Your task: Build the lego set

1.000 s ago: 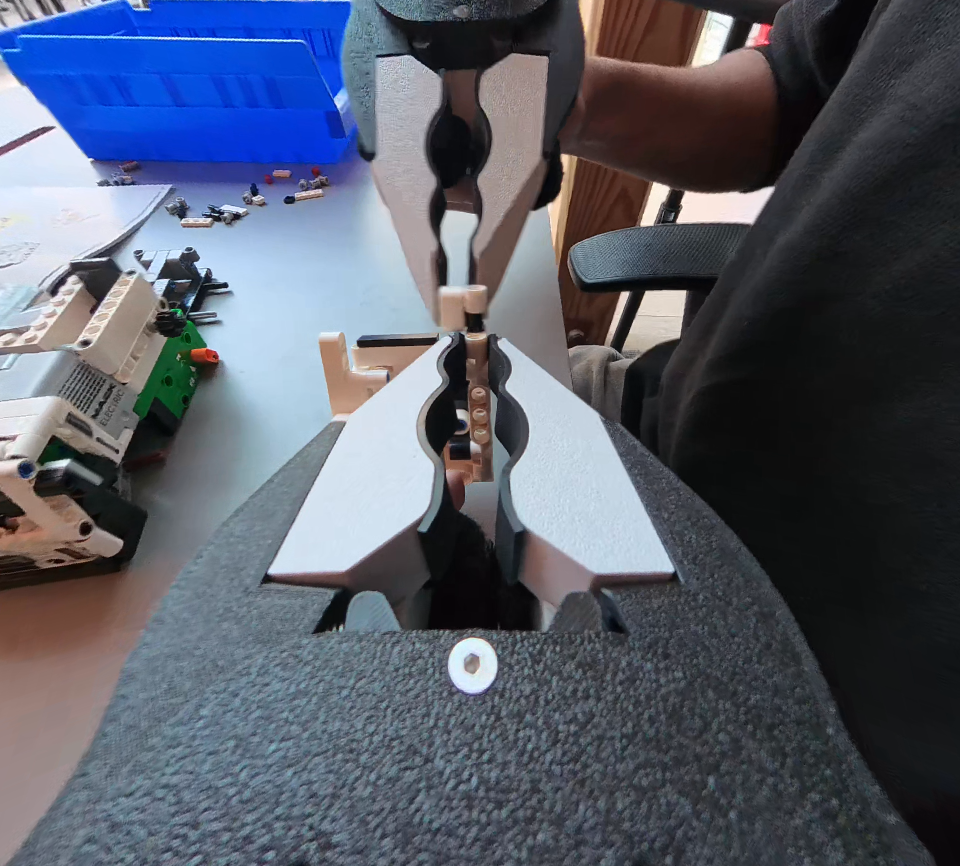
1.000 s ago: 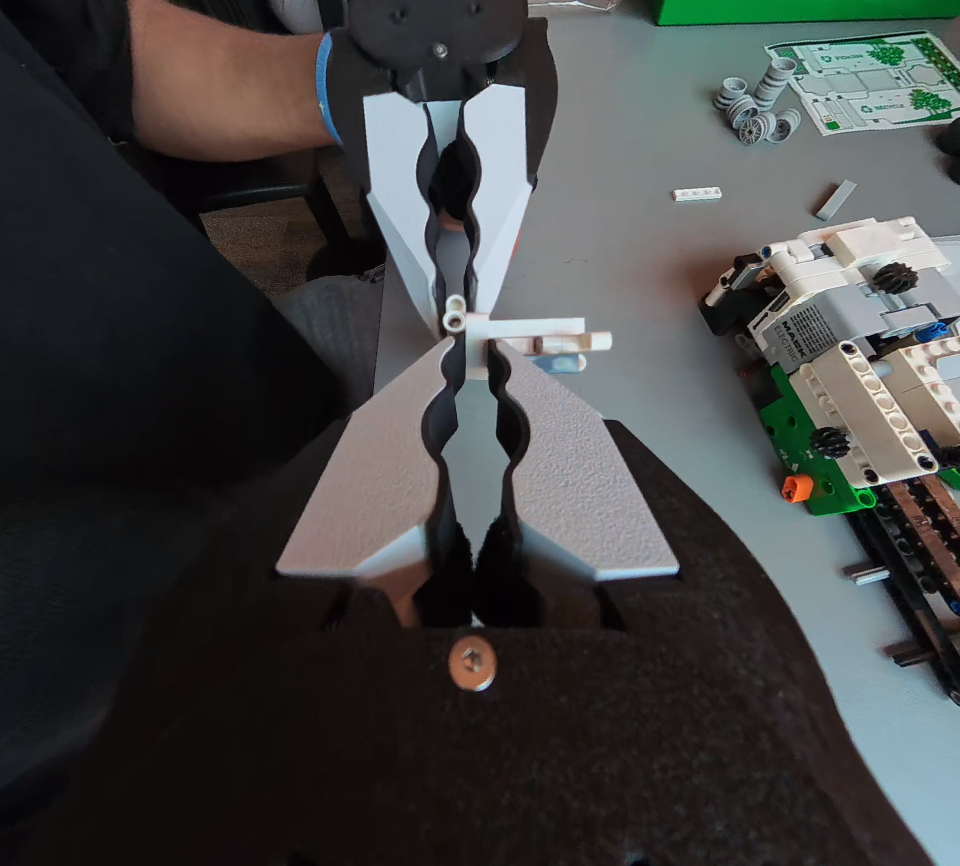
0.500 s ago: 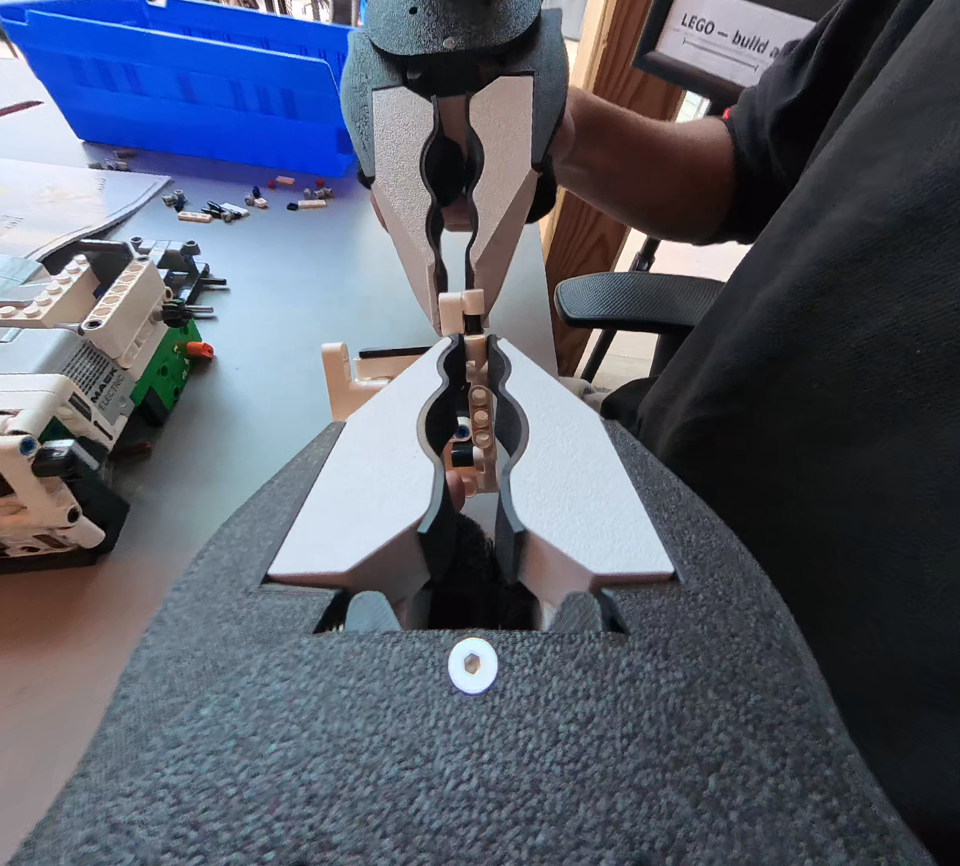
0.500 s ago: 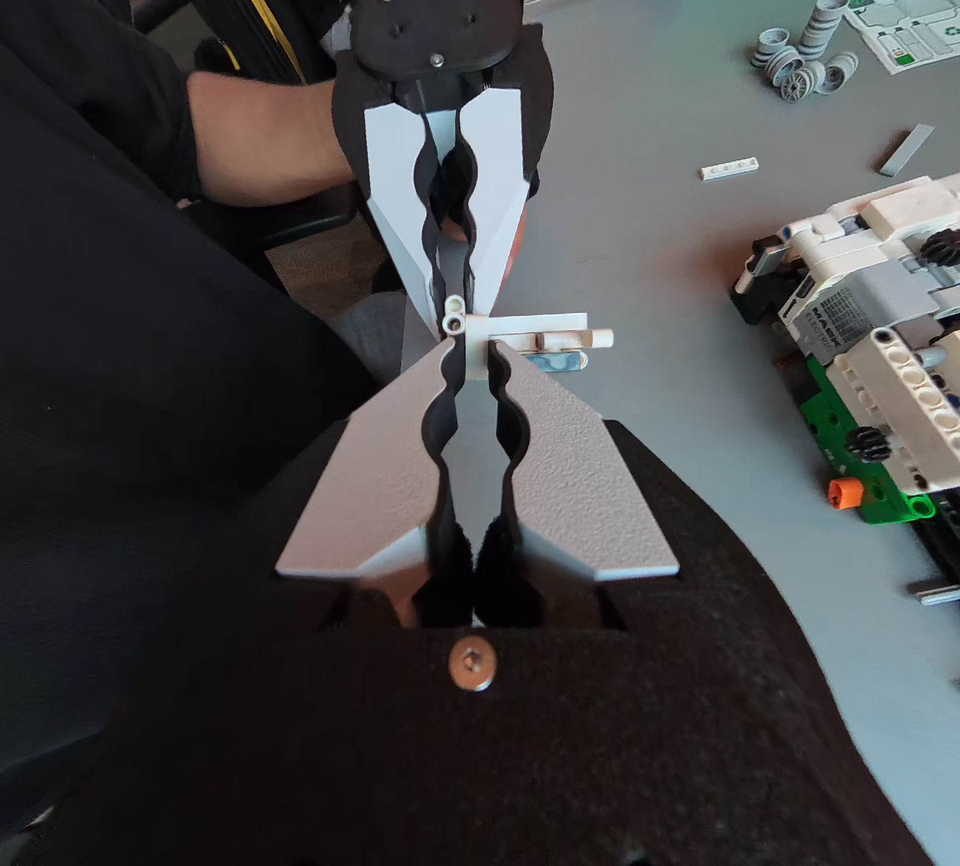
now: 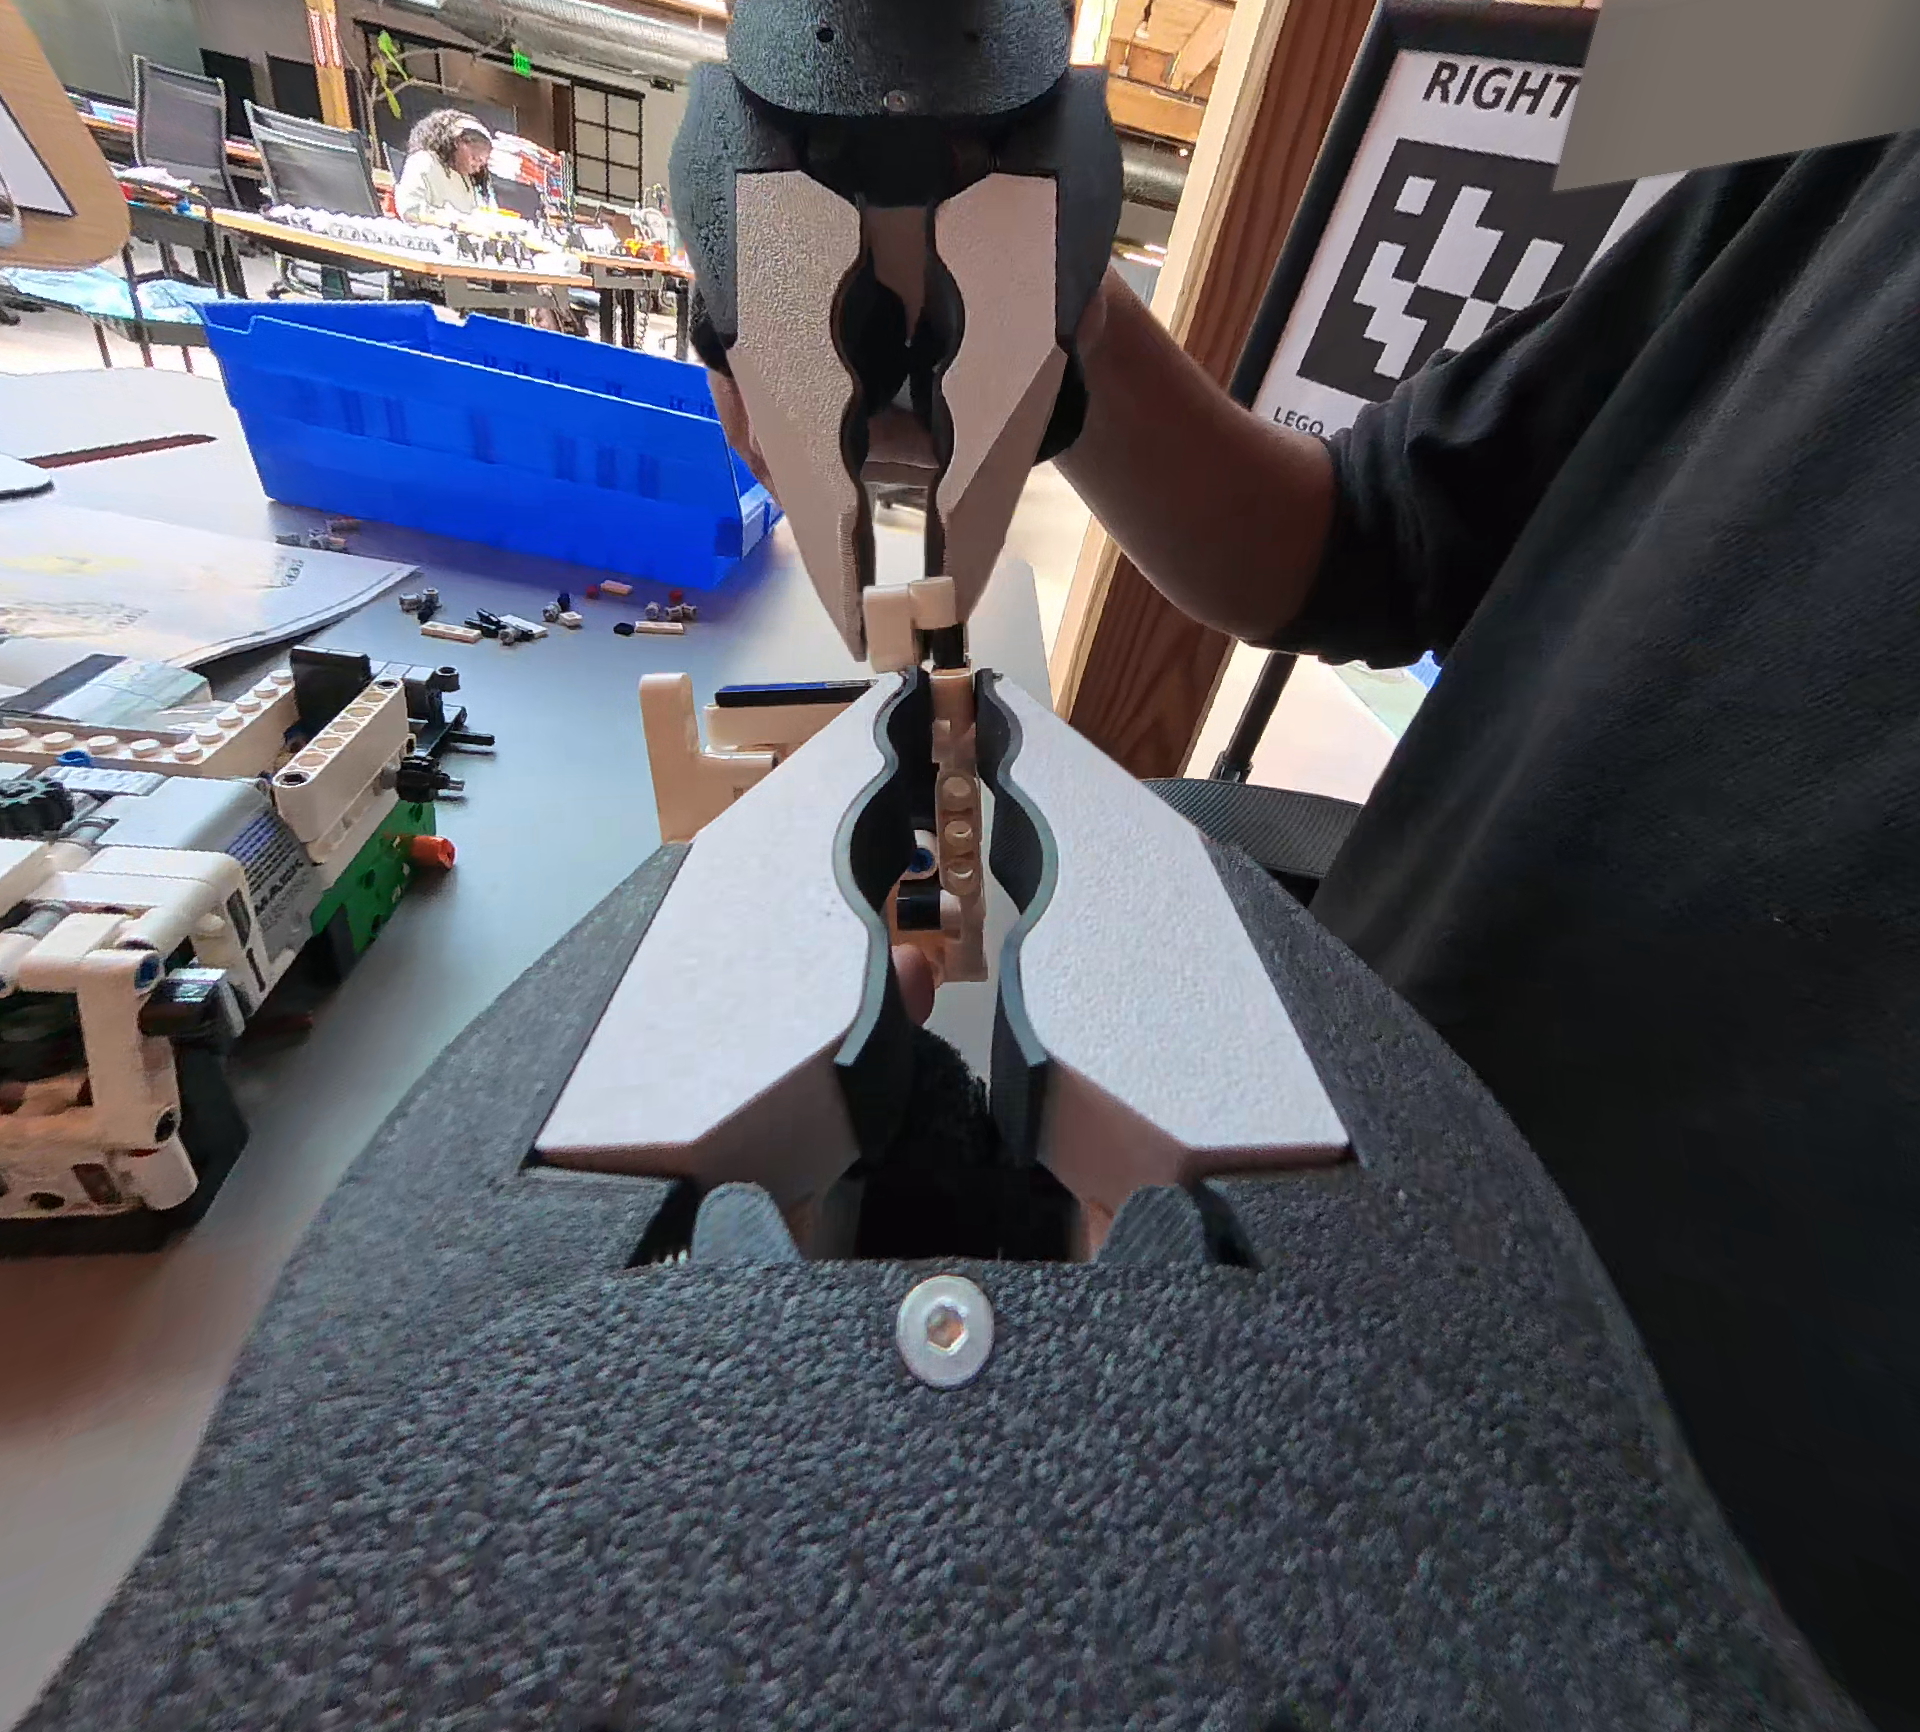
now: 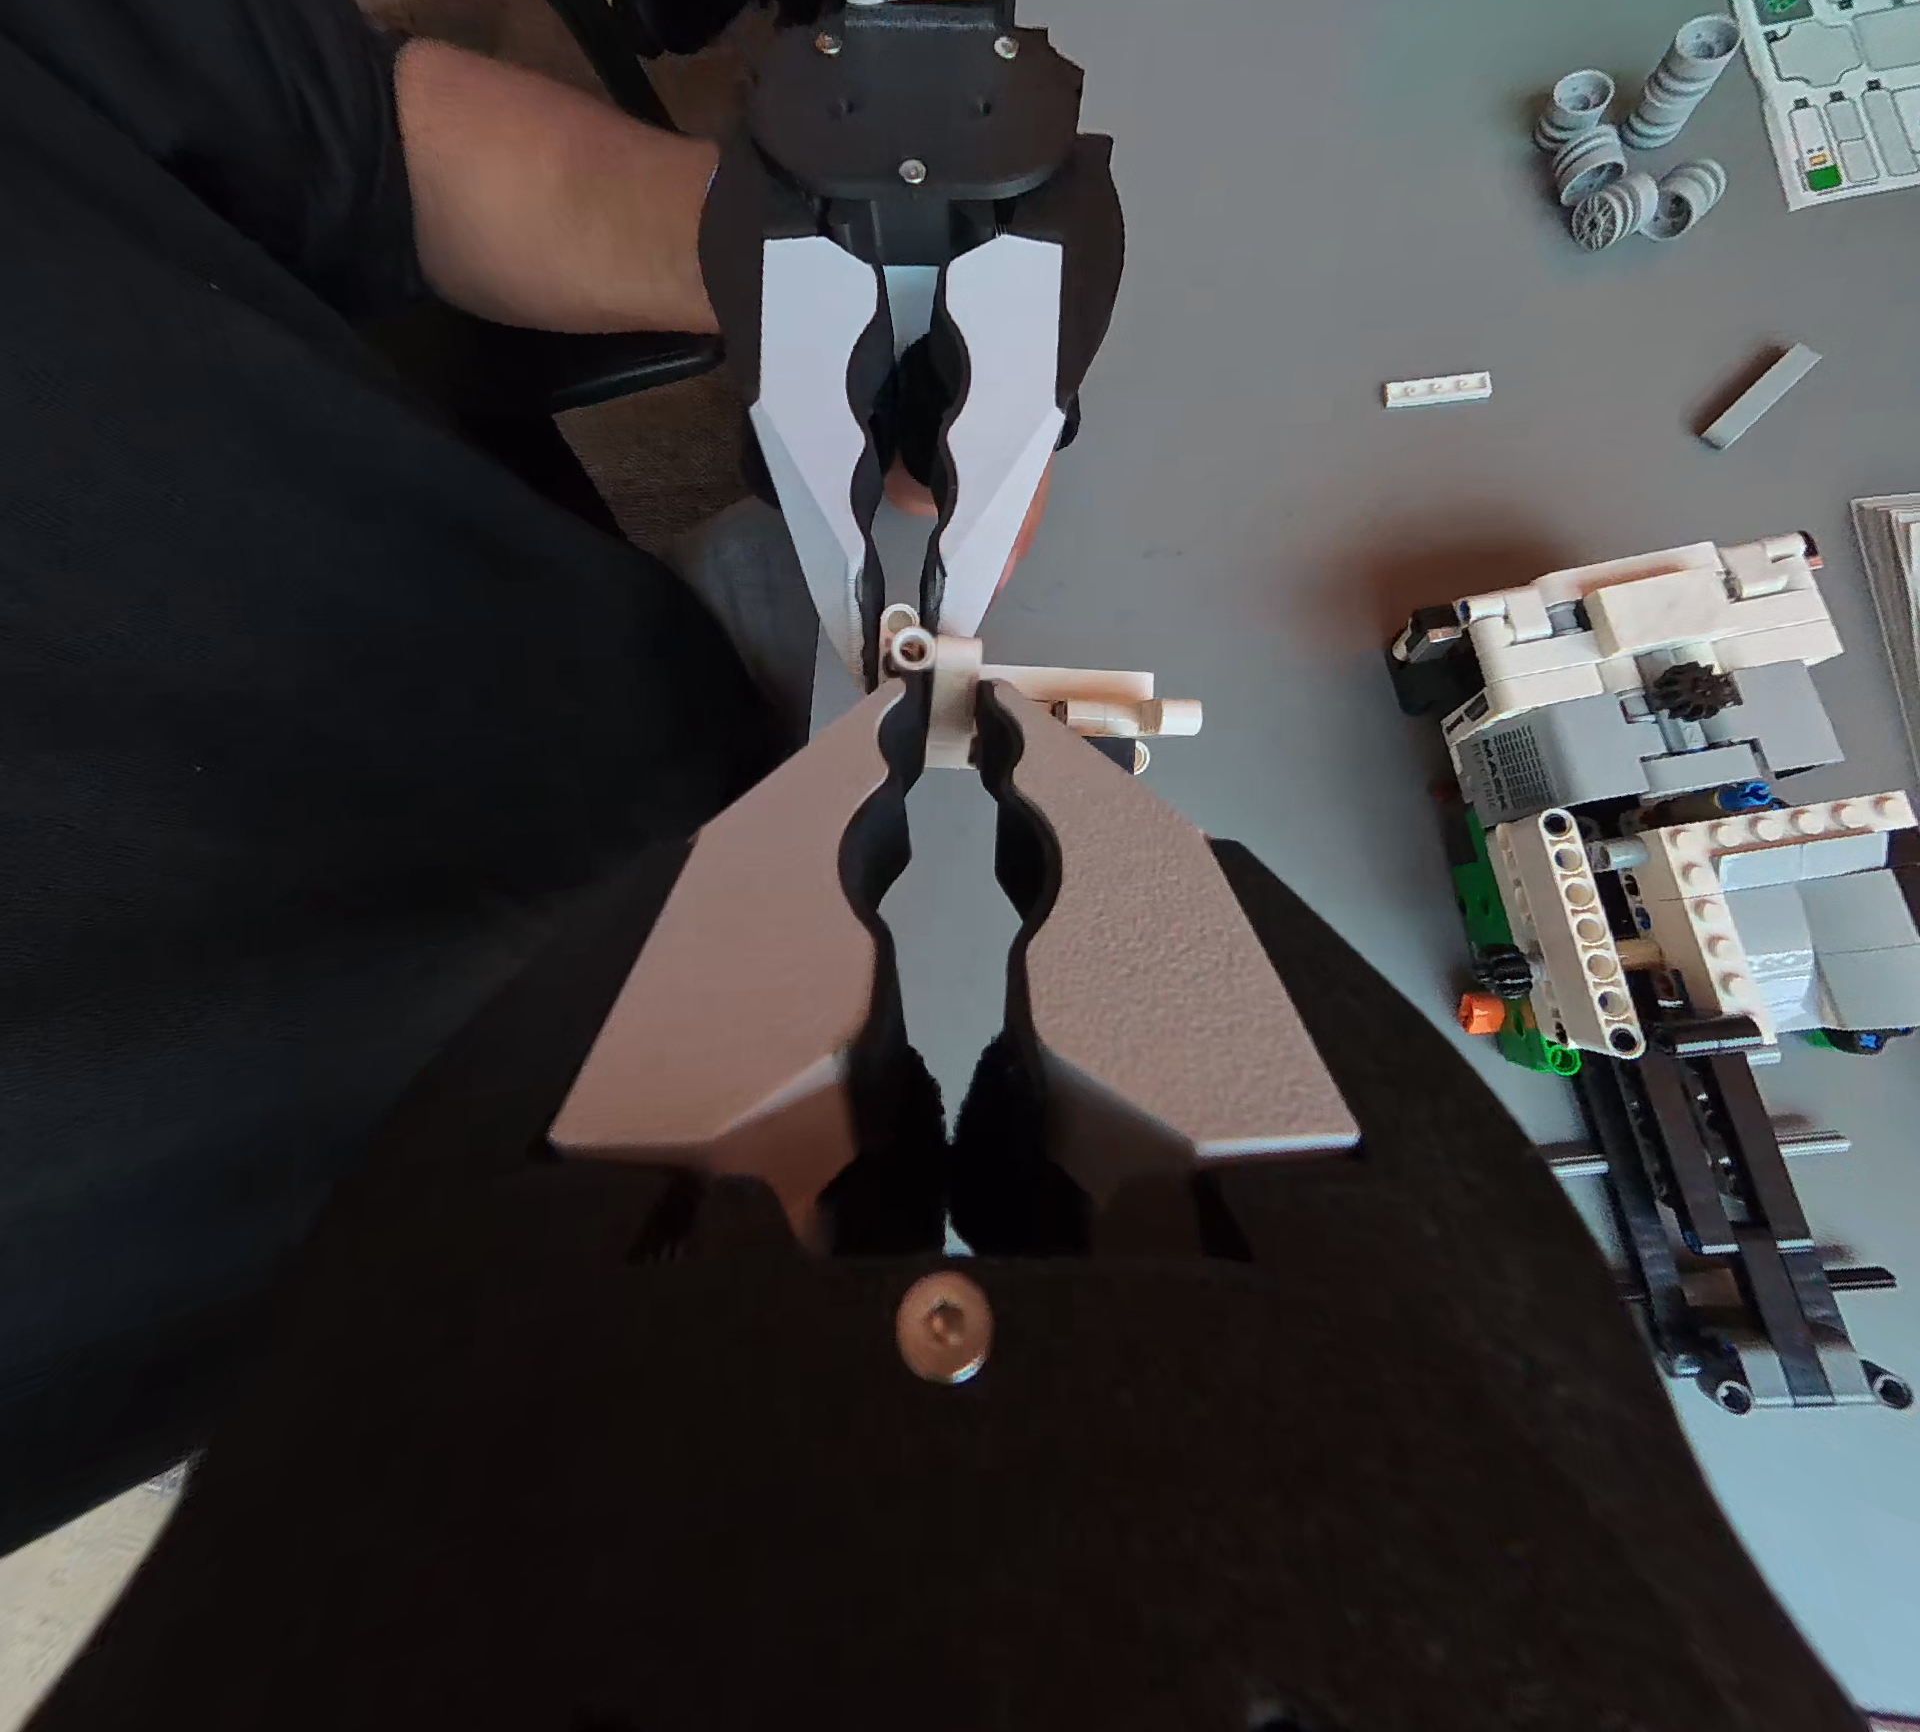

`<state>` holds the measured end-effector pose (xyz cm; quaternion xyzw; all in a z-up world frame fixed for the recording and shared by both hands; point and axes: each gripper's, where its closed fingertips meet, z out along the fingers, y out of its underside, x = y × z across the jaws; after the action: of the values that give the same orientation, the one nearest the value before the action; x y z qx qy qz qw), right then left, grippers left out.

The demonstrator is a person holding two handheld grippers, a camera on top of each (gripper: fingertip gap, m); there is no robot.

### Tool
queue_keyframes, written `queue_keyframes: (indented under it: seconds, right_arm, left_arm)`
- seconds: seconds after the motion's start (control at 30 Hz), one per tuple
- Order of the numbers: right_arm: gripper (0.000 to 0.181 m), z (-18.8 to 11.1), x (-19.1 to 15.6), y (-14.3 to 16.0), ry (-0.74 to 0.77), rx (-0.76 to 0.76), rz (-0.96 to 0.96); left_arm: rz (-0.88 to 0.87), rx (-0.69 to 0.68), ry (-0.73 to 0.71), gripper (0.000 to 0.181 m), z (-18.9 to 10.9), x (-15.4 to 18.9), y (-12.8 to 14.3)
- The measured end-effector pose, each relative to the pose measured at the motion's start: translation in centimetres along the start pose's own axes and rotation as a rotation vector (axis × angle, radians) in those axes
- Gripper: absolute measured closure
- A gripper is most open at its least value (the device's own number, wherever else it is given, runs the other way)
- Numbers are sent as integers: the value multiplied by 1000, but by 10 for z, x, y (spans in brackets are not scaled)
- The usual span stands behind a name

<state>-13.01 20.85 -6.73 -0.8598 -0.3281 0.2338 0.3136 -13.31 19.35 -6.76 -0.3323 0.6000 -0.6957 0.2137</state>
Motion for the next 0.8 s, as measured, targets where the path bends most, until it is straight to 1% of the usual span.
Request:
queue_keyframes:
  seconds: [0.3, 0.37, 0.43, 0.5, 0.63, 0.73, 0.8]
  right_arm:
    - [172, -8, -6, -7, 12, -4, -36]
    - [172, -9, -2, -7, 36, -15, -43]
    - [170, -7, -7, -8, 3, -14, -40]
    - [170, -5, -7, -8, 5, -28, -46]
    - [173, -6, -9, -12, 17, -10, -99]
    - [174, -6, -9, -13, 4, -5, -90]
    - [174, -9, -11, -18, -15, 35, -76]
  left_arm:
    - [2, 28, 20, 175, -1, 4, -6]
    - [-3, 40, 36, 175, -1, 7, -8]
    - [1, 41, 39, 174, -1, 9, -9]
    - [6, 41, 41, 174, -1, 10, -9]
    - [4, 53, 50, 175, -4, 12, -11]
    - [15, 47, 47, 175, -6, 13, -11]
    - [21, 37, 35, 174, -7, 11, -8]
